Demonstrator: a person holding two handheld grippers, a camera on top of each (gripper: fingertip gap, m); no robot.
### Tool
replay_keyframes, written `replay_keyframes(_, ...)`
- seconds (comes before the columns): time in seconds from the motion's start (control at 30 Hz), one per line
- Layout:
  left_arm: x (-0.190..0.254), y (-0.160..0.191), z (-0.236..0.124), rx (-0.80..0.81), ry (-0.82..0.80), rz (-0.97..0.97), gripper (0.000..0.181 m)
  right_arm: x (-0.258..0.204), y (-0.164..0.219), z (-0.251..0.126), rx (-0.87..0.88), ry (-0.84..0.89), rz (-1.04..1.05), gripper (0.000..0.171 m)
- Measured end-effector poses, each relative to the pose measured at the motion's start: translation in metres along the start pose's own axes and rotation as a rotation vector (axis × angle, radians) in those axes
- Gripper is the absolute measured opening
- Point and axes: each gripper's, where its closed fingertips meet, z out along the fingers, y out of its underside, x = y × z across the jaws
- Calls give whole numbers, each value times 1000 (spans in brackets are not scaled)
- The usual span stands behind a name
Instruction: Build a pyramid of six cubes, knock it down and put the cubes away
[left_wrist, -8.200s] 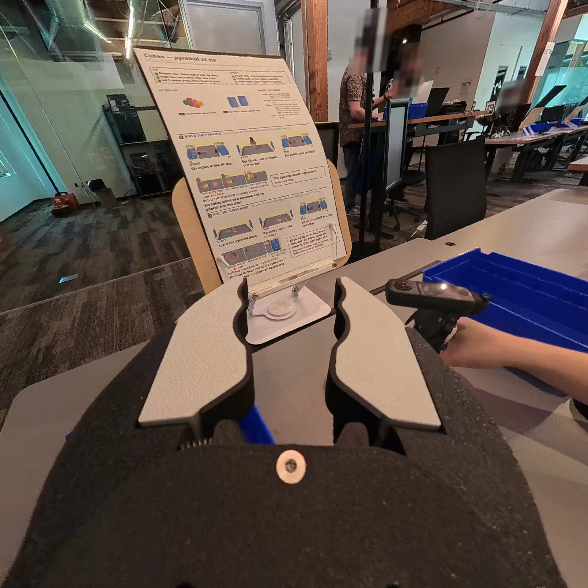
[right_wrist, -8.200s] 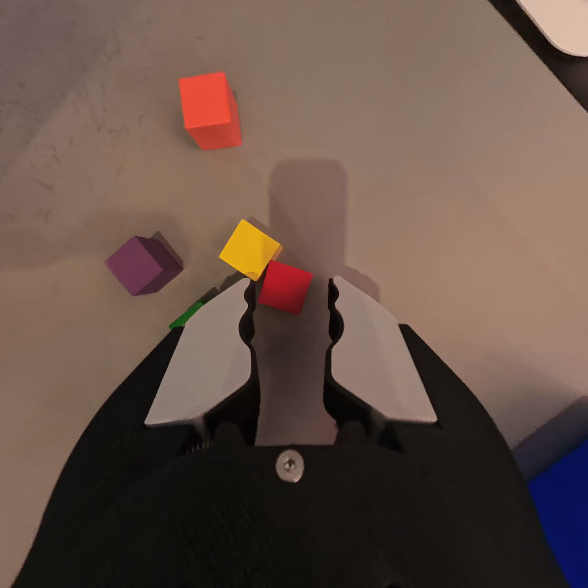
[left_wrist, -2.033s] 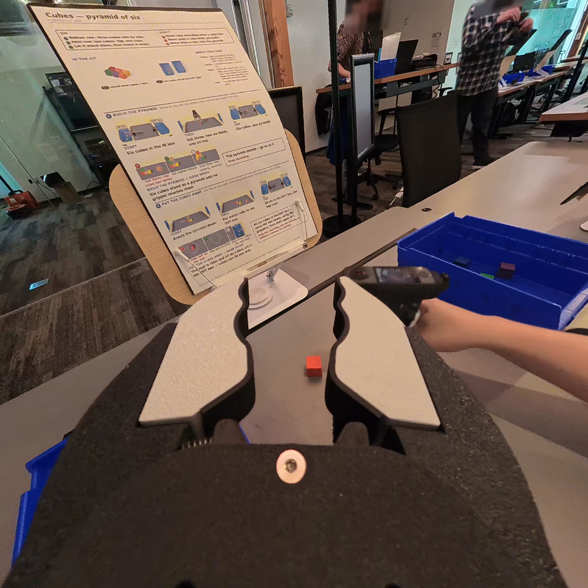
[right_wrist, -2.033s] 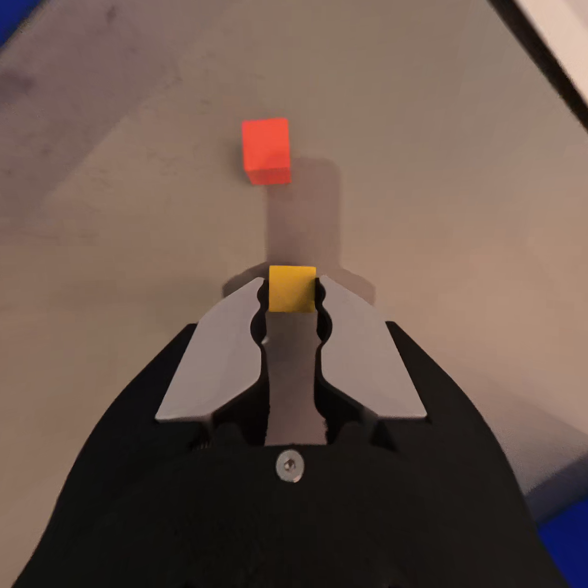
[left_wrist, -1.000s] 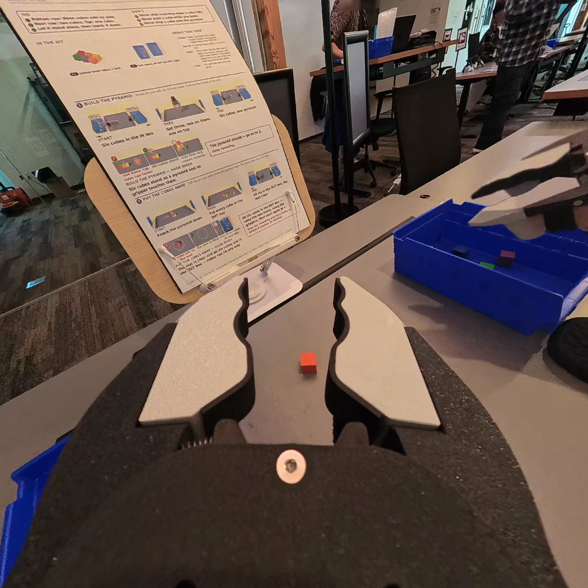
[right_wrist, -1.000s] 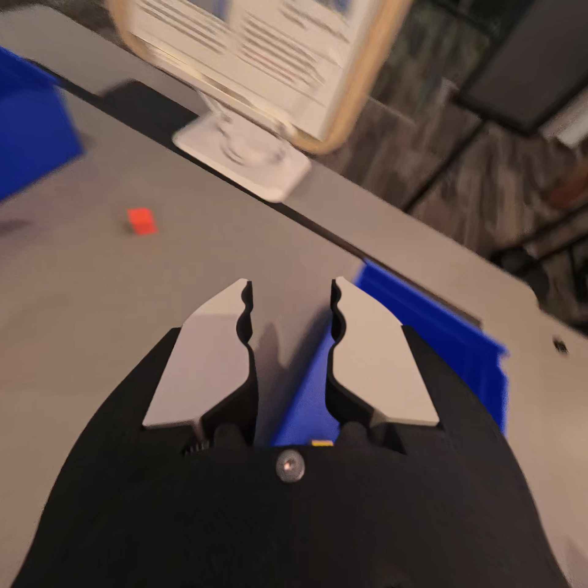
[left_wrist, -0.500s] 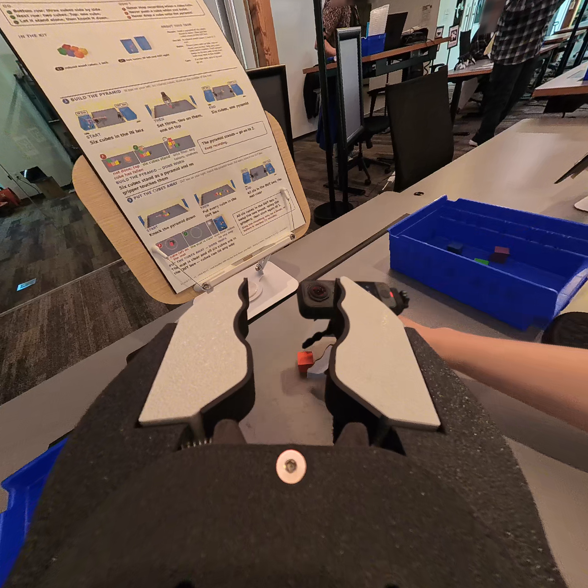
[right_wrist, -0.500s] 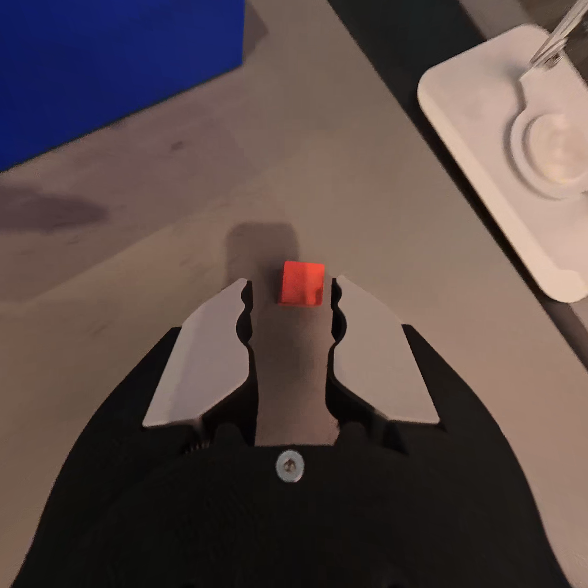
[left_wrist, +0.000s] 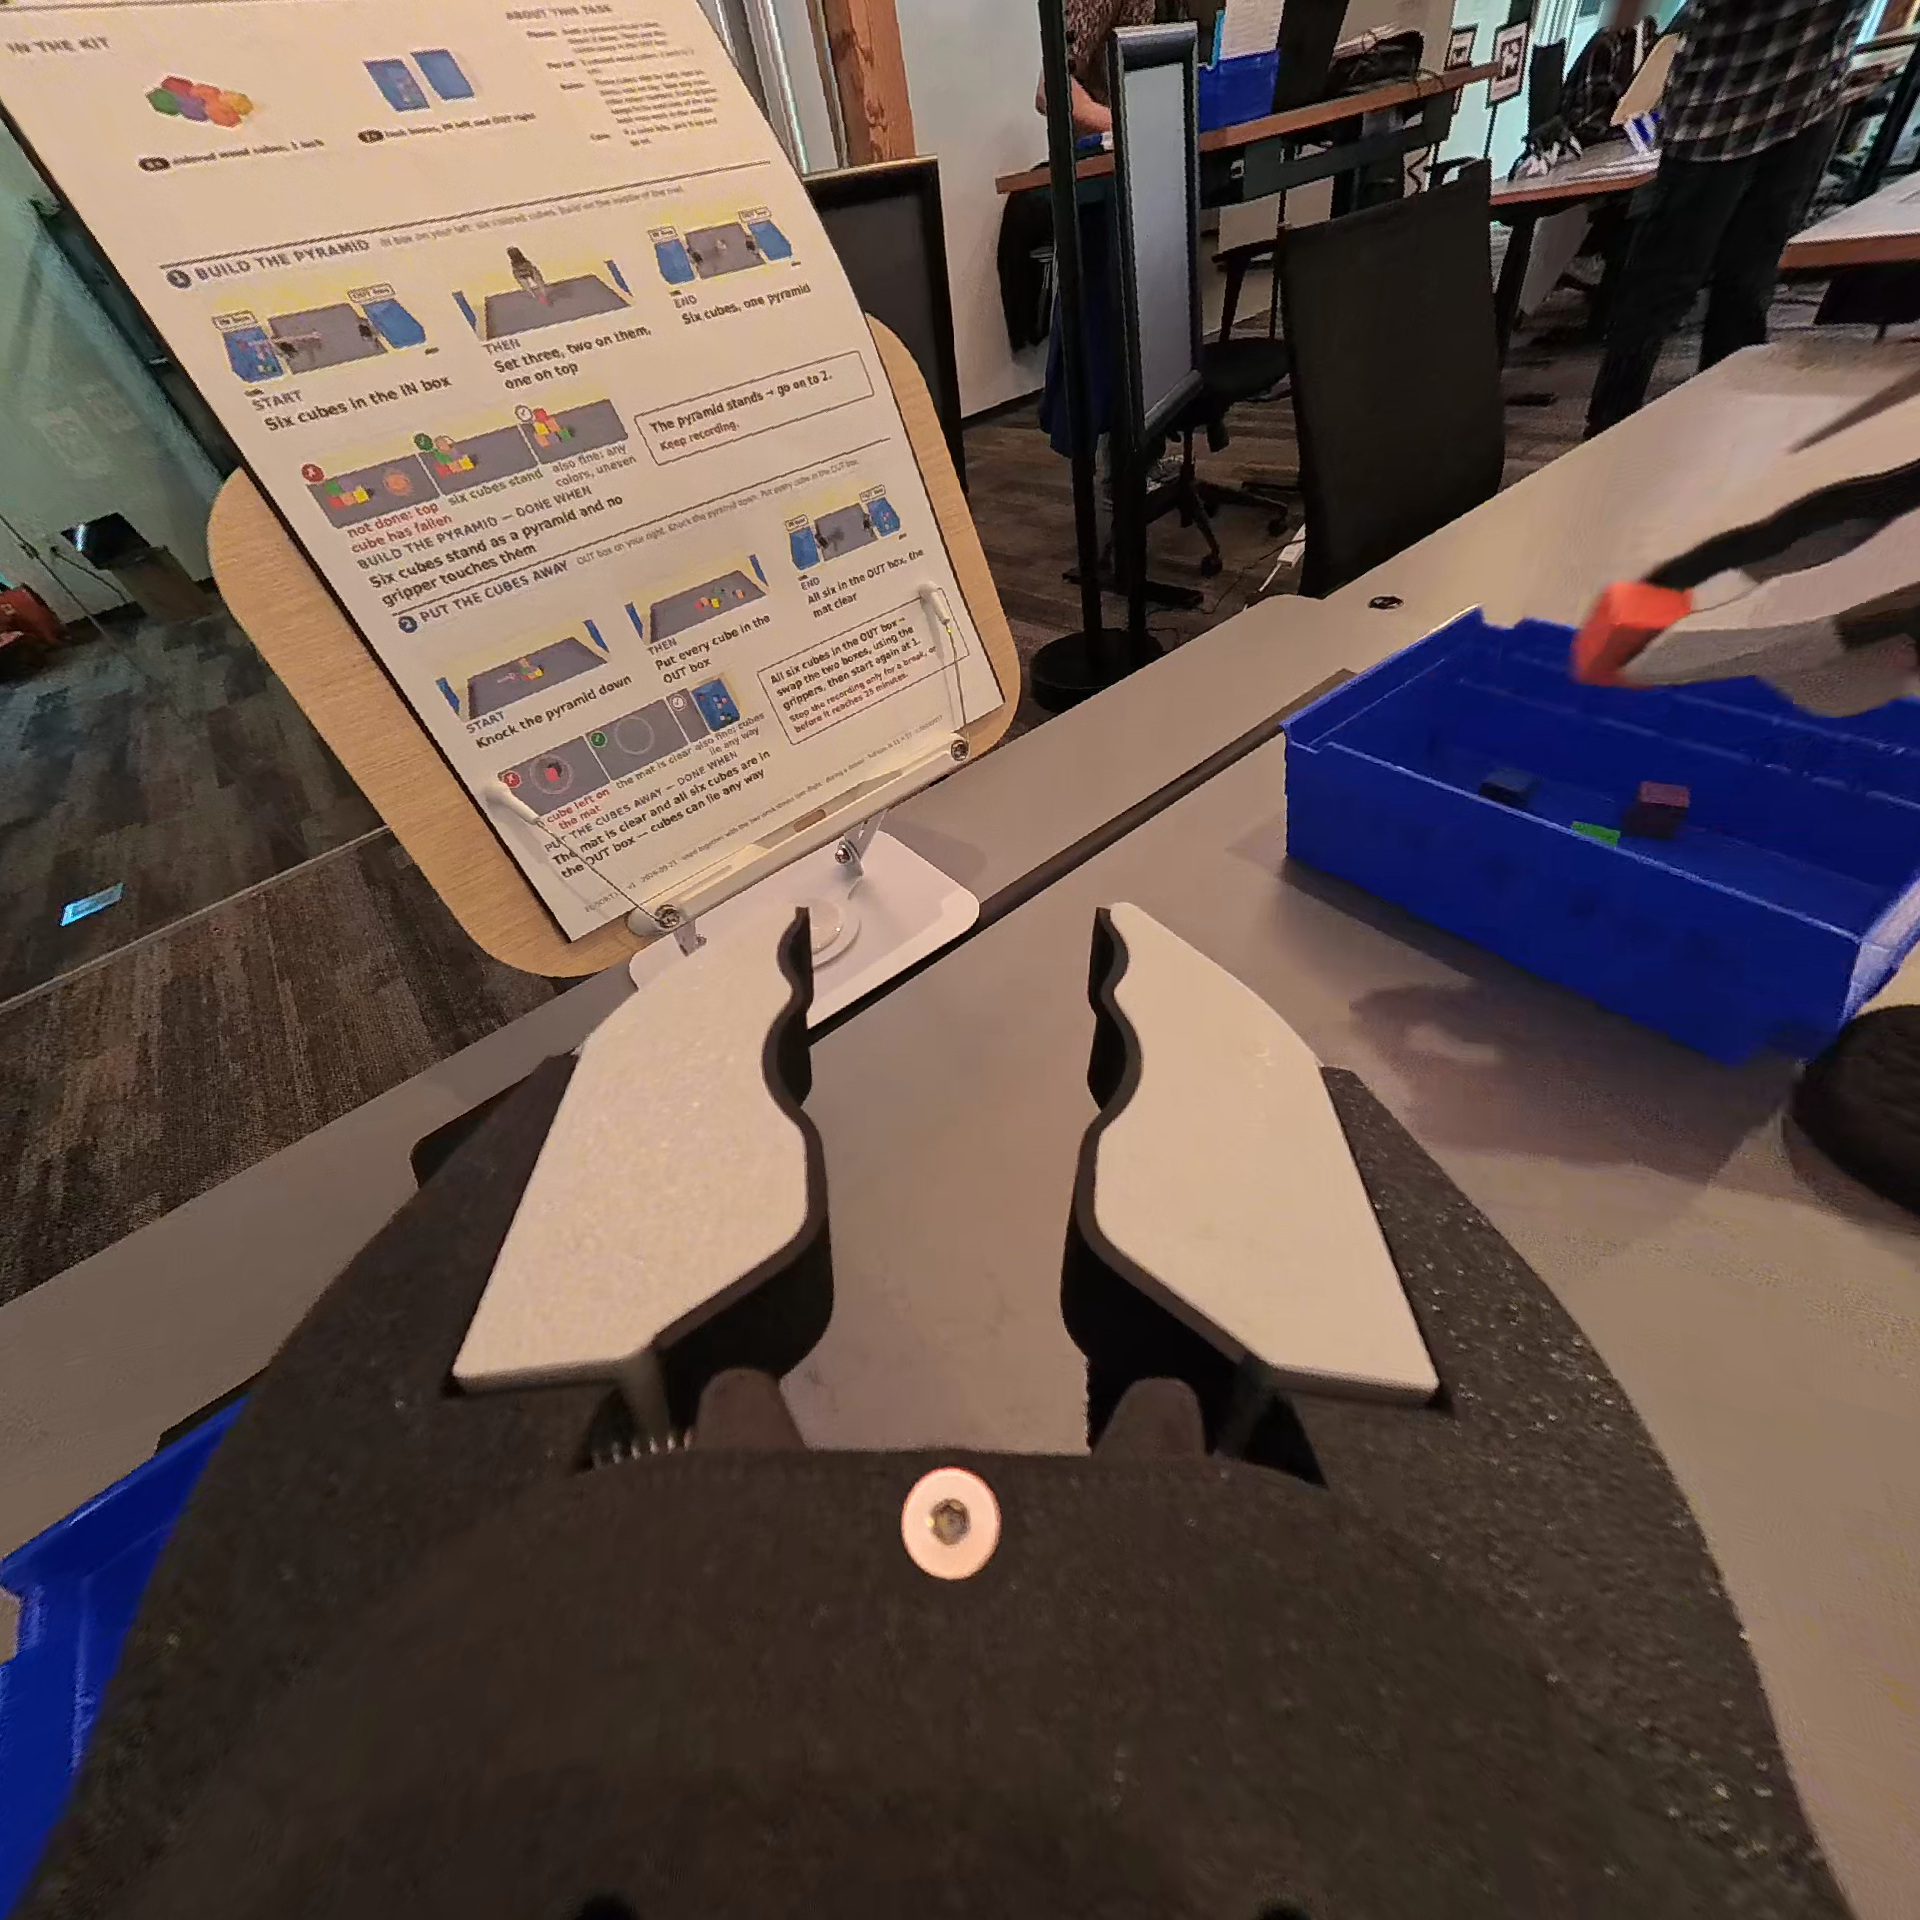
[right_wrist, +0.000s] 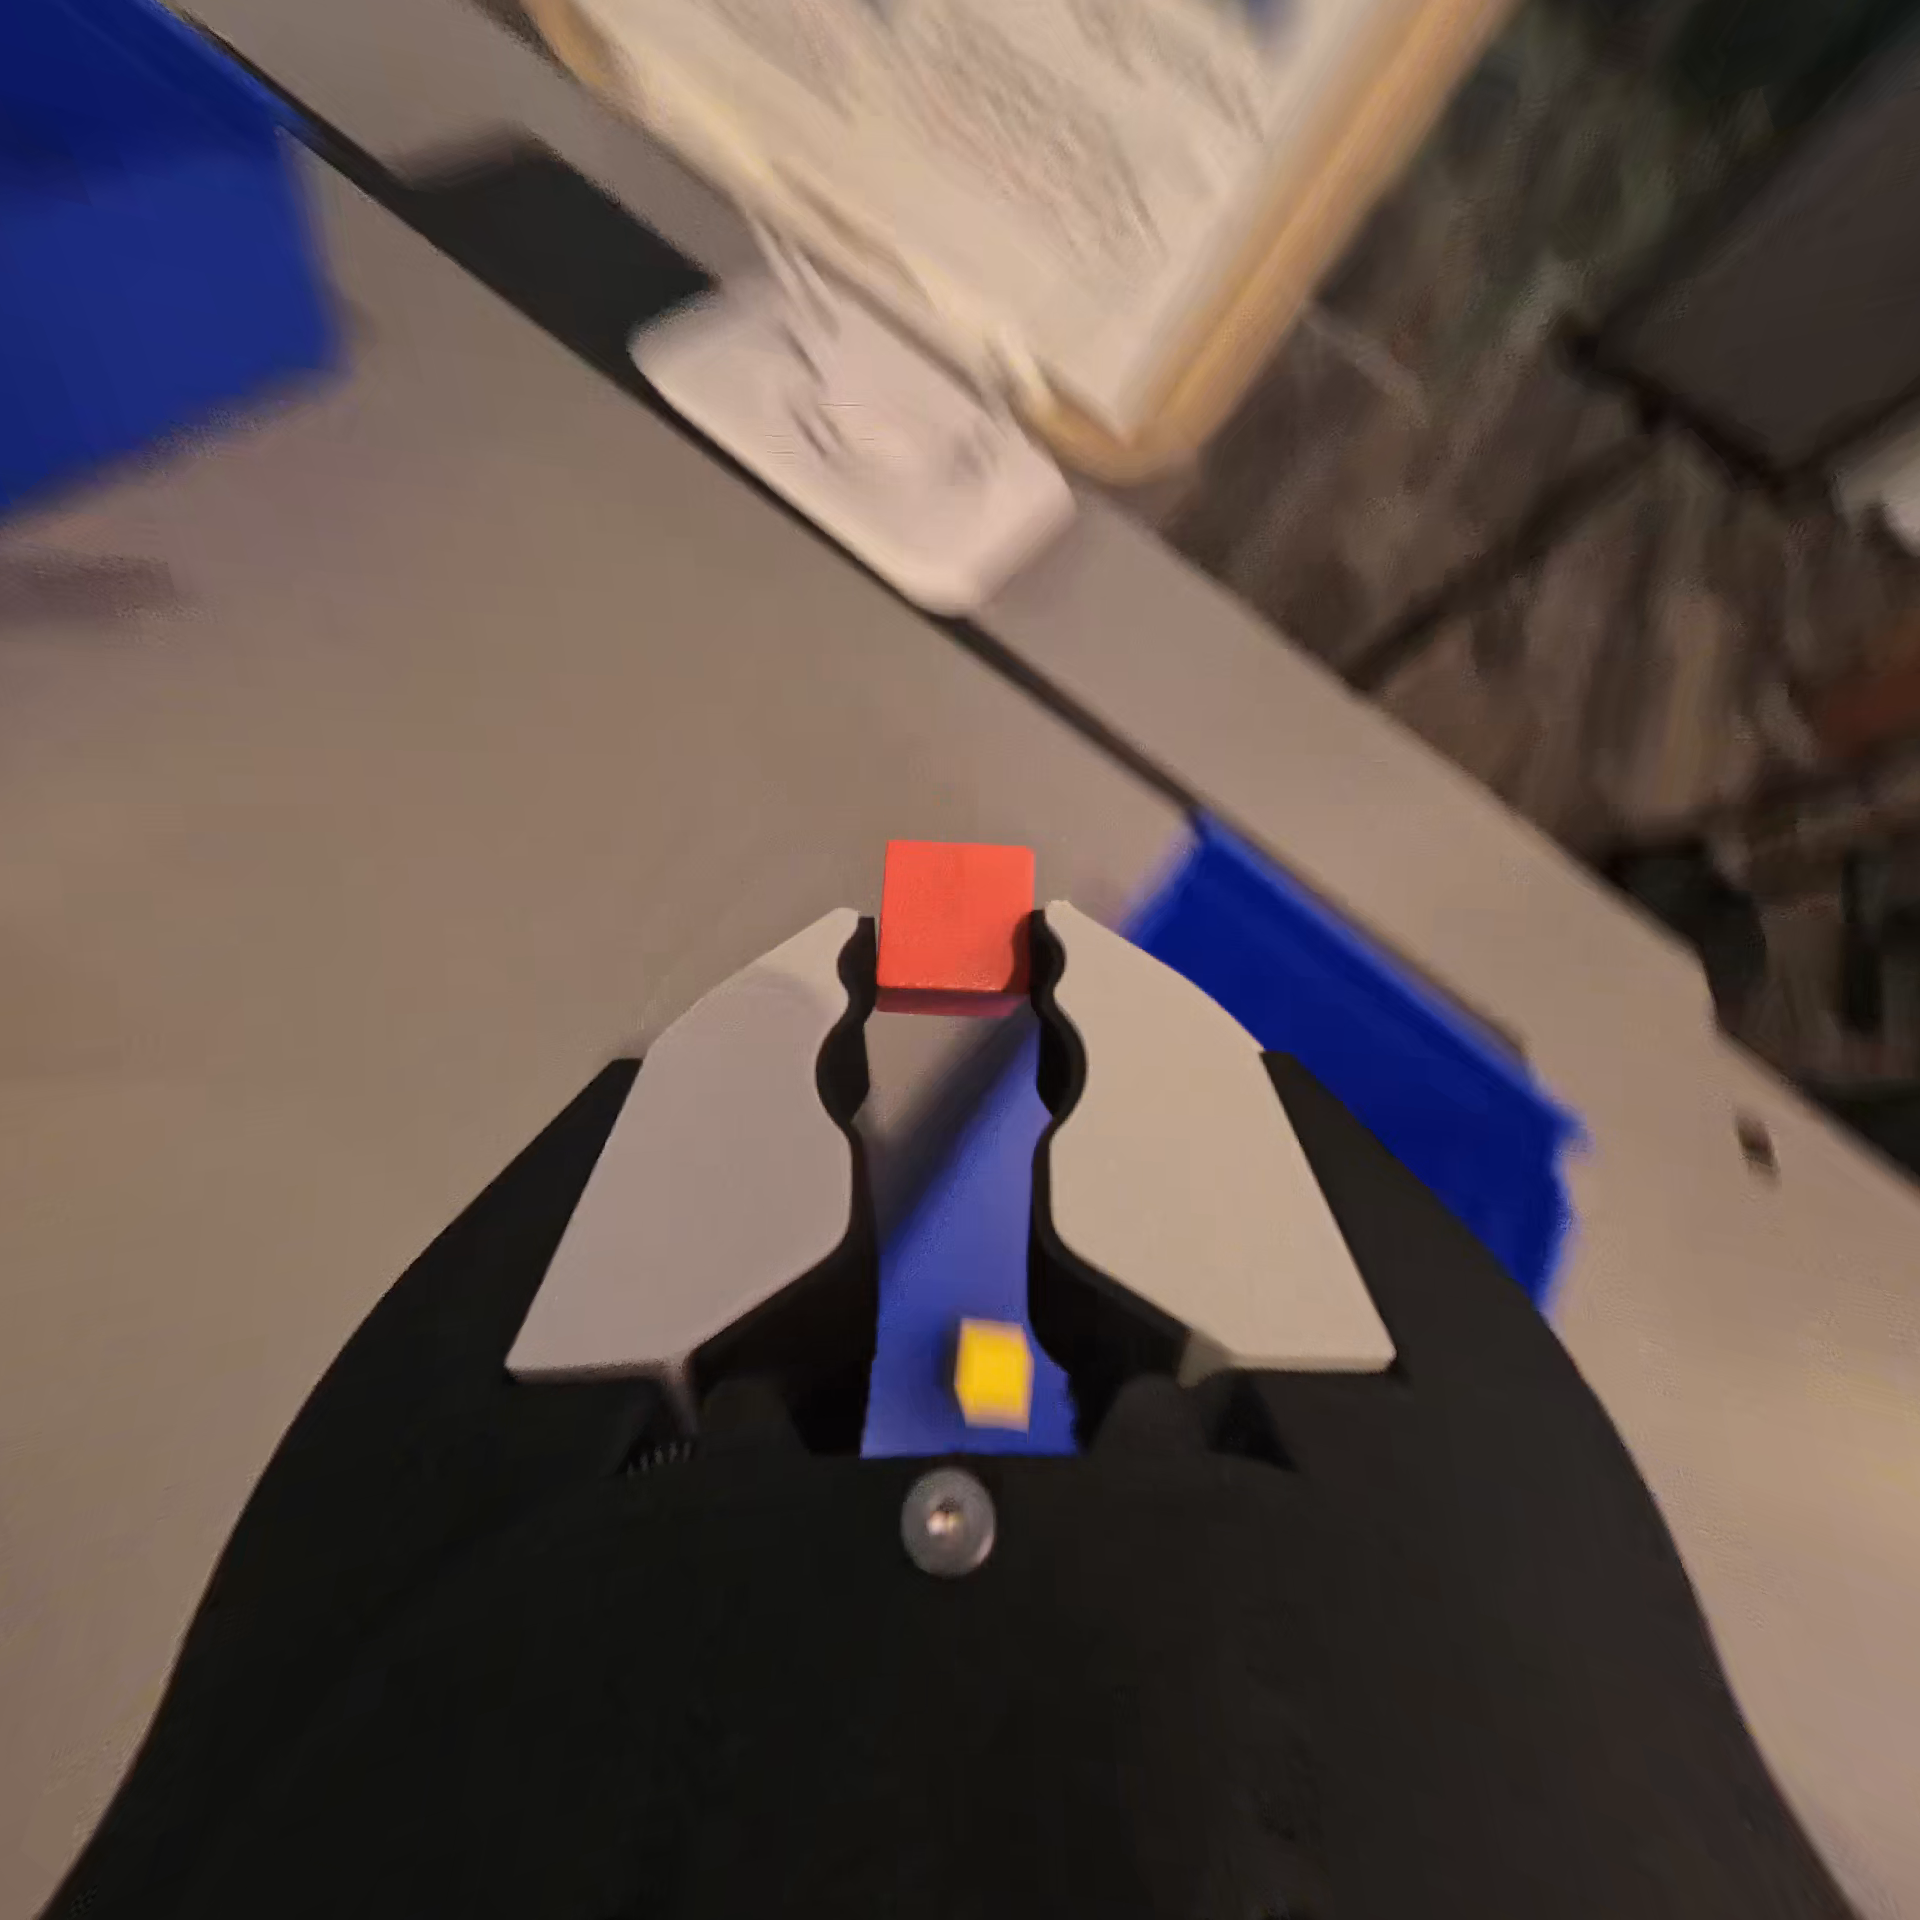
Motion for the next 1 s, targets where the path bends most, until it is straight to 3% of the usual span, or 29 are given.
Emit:
replay_keyframes(0.07, 4, -1, 1, 0, 6, 6, 51, 45, 78, -6, -199, 65, 138, 29)
replay_keyframes(0.17, 12, -2, 3, -1, 10, 24, 51, 66, 184, 7, -469, 1, 309, 30)
replay_keyframes(0.27, 16, -2, 3, -5, 7, 43, 51, 71, 242, 20, -636, -10, 306, 31)
replay_keyframes(0.37, 10, -2, 1, -2, -33, 30, 57, 74, 251, 30, -643, 13, 325, 32)
replay_keyframes(0.43, -5, 0, -3, -22, -97, 26, 68, 80, 241, 27, -602, 44, 294, 56)
replay_keyframes(0.47, -17, 2, -9, -48, -146, 32, 71, 88, 230, 21, -559, 76, 260, 59)
replay_keyframes(0.53, -56, 5, -33, -68, -295, 8, 75, 111, 205, 3, -445, 169, 201, 66)
replay_keyframes(0.63, -115, 15, -78, -95, -473, -40, 75, 157, 190, -25, -360, 274, 223, 60)
replay_keyframes(0.77, -182, 80, -121, -397, -627, 20, 84, 173, 237, -15, -507, 85, 415, 65)
replay_keyframes(0.9, -188, 161, -120, -569, -479, -161, 84, 163, 252, 8, -478, -27, 534, 66)
replay_keyframes(1.0, -181, 221, -119, -737, -410, -241, 88, 150, 258, 24, -551, -46, 500, 61)
